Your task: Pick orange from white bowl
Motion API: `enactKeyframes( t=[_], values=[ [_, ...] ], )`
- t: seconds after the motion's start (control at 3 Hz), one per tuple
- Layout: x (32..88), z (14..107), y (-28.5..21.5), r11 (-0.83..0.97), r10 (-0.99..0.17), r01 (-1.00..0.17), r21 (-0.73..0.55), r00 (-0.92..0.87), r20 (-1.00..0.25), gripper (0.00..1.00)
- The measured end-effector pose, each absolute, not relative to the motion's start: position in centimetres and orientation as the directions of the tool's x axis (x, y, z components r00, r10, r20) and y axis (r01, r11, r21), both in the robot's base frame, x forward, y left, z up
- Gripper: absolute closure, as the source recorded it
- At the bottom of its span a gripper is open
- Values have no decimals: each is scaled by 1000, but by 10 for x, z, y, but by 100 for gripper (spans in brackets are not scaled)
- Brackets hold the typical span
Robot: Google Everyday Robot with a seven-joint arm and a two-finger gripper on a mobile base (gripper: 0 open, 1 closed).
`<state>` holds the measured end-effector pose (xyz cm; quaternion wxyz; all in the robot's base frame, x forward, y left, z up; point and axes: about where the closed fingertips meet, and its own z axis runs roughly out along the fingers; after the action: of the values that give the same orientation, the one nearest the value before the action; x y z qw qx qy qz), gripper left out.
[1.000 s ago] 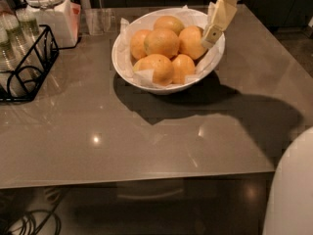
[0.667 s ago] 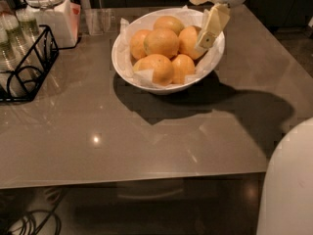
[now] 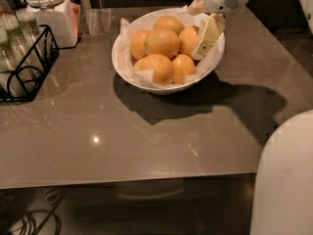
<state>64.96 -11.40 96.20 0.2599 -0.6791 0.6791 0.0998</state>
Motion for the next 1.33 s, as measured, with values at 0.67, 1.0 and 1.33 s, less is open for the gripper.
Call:
enactKeyframes(
  t=[0.67, 1.0, 1.33],
  values=[
    [652, 943, -118, 61, -871, -982, -180, 35, -490, 10],
    [654, 937, -118, 58, -871, -984, -168, 32, -491, 11],
    [656, 929, -117, 53, -871, -987, -152, 29, -491, 13]
  ],
)
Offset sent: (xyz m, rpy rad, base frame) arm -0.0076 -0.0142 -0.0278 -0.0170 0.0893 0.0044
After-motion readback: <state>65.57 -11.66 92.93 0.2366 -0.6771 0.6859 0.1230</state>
